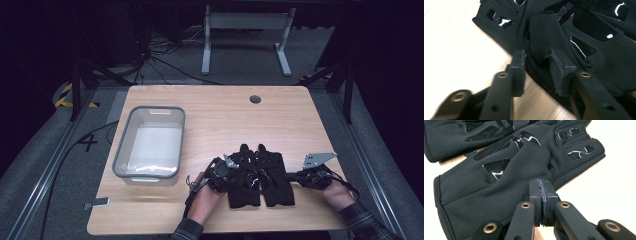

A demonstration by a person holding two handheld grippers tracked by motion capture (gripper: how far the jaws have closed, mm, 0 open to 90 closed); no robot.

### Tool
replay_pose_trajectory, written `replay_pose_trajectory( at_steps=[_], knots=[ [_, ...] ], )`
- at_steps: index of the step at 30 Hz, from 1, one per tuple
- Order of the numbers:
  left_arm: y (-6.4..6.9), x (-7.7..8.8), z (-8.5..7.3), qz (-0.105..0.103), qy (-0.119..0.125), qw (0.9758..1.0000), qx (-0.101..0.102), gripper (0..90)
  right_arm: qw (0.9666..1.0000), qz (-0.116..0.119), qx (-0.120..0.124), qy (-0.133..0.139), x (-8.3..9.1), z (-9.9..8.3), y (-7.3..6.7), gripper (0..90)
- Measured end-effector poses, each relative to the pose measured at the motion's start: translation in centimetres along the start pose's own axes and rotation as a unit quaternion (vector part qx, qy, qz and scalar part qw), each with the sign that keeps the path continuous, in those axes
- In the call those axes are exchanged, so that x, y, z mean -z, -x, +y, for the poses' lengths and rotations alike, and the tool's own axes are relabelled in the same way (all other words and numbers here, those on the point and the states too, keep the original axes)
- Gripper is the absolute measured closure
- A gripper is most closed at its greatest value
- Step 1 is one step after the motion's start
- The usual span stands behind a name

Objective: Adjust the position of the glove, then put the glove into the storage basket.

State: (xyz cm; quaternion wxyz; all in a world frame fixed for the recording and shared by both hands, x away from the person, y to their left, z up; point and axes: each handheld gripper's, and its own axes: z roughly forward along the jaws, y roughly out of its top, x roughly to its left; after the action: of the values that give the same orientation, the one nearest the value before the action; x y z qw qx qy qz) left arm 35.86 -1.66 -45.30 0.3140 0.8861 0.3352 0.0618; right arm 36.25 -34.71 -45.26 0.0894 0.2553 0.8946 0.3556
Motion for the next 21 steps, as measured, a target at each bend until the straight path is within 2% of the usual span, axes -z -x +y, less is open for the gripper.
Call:
replay_pose_trajectory(
  at_steps=[3, 5, 6, 8, 11, 12, 21],
  knots=[
    [0.0, 0.0, 0.0, -0.004, 0.001, 1.0000, 0.004, 79.6, 1.0000, 0.000, 0.001, 0.000, 0.0, 0.0, 0.0, 89.2],
    [0.2, 0.0, 0.1, -0.001, -0.001, 1.0000, 0.001, 82.4, 1.0000, -0.001, 0.003, 0.000, 0.0, 0.0, 0.0, 89.3],
    [0.2, 0.0, 0.1, -0.002, 0.000, 1.0000, 0.002, 82.9, 1.0000, -0.001, 0.003, -0.001, 0.0, 0.0, 0.0, 89.2],
    [-0.1, 0.2, 0.2, -0.020, 0.003, 0.9997, 0.012, 83.6, 1.0000, 0.002, 0.003, 0.000, -0.1, 0.0, 0.0, 89.3],
    [-0.3, 0.5, 0.4, -0.027, 0.012, 0.9994, 0.016, 83.8, 1.0000, 0.004, 0.004, 0.000, -0.1, 0.1, 0.0, 89.4],
    [-0.3, 0.9, 0.6, -0.033, 0.024, 0.9991, 0.016, 83.8, 1.0000, 0.005, 0.004, 0.000, -0.1, 0.1, 0.0, 89.3],
    [-0.3, 2.2, 1.8, -0.052, 0.058, 0.9969, 0.013, 84.0, 0.9999, 0.008, 0.010, 0.000, -0.4, 0.4, -0.1, 89.4]
  ],
)
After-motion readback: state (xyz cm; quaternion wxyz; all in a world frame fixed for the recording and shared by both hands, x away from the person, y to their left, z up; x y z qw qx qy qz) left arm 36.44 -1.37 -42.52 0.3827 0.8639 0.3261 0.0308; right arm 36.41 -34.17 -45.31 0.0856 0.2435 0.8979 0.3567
